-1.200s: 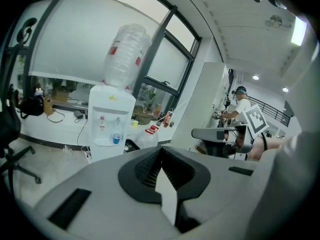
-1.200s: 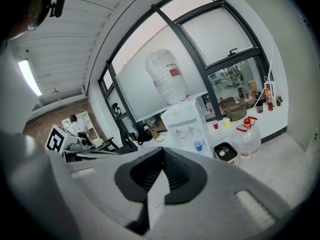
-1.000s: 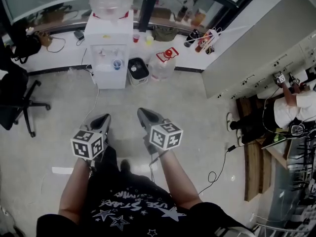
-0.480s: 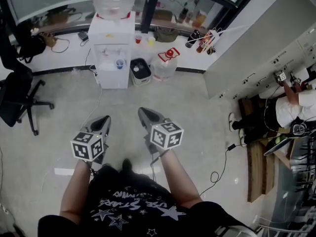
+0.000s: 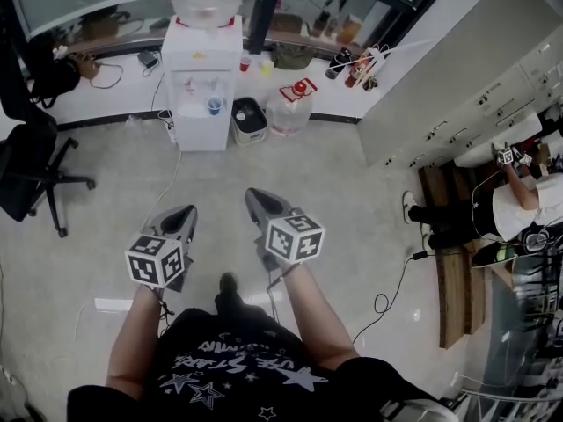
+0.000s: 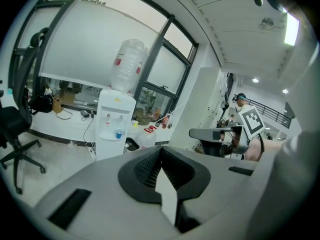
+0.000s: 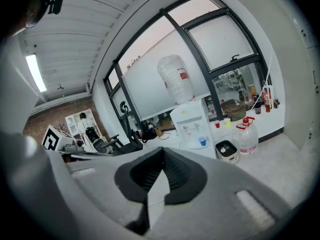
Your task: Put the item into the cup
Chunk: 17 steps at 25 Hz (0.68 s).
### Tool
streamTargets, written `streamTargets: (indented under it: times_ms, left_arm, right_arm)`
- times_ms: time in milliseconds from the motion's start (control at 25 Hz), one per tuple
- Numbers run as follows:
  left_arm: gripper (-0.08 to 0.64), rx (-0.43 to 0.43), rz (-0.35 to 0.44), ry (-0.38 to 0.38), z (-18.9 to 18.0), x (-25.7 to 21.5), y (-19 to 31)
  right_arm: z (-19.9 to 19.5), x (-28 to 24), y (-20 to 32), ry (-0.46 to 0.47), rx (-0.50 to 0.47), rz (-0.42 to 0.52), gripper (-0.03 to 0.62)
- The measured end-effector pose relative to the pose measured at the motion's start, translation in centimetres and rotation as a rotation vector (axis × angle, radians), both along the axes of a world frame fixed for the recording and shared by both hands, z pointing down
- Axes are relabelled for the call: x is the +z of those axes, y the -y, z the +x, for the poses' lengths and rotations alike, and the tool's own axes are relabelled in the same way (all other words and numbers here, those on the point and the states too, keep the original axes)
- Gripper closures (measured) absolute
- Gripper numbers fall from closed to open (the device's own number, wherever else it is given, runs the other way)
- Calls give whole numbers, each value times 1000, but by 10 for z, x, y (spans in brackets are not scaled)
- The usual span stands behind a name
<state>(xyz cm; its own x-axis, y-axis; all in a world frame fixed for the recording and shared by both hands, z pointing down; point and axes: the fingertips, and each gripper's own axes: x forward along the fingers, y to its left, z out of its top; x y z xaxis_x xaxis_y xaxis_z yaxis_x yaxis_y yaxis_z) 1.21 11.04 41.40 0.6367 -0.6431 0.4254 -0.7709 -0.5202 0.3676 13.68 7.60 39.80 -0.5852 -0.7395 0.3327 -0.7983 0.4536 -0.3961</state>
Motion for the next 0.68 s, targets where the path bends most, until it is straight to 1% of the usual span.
streamTargets:
  times_ms: [400, 680]
  left_arm:
    - [555, -19, -14, -29, -54, -5, -72]
    - [555, -52, 19, -32, -99, -17, -91]
  right_arm:
    - [-40, -4, -76, -21, 24, -11, 592]
    - [-62, -13, -112, -47, 34, 8, 592]
